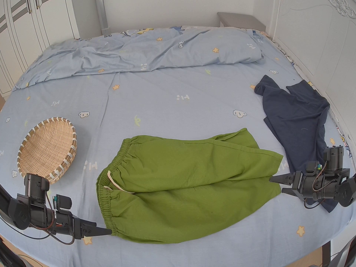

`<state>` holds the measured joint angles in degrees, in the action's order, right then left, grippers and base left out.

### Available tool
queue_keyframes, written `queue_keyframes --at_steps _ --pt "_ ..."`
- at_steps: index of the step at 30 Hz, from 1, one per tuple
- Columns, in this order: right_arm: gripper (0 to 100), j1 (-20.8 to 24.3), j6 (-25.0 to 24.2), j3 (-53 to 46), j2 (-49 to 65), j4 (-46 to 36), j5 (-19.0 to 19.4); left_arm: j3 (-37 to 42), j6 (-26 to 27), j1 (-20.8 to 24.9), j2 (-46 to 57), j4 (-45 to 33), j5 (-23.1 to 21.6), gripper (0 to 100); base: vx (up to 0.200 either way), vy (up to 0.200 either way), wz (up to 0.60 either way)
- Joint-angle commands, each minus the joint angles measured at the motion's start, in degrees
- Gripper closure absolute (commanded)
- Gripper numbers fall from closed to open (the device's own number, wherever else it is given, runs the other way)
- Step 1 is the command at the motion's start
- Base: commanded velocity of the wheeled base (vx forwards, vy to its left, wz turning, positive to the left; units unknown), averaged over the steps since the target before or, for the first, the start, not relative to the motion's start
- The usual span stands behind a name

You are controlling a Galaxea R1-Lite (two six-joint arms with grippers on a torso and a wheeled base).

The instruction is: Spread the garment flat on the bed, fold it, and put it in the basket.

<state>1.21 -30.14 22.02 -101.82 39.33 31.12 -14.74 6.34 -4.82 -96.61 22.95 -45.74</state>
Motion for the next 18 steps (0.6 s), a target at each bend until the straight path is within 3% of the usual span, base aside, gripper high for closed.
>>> queue_keyframes --at_steps 1,18 --pt "0 -0.24 -0.10 -0.31 3.55 -0.04 0.08 0.24 -0.19 2.27 -5.52 1.30 -0.84 0 0.000 0.000 0.00" --pt "0 -0.15 -0.10 -0.75 6.19 -0.04 -0.01 3.31 -0.45 5.61 -13.52 17.04 -4.80 0 0.000 0.000 0.00"
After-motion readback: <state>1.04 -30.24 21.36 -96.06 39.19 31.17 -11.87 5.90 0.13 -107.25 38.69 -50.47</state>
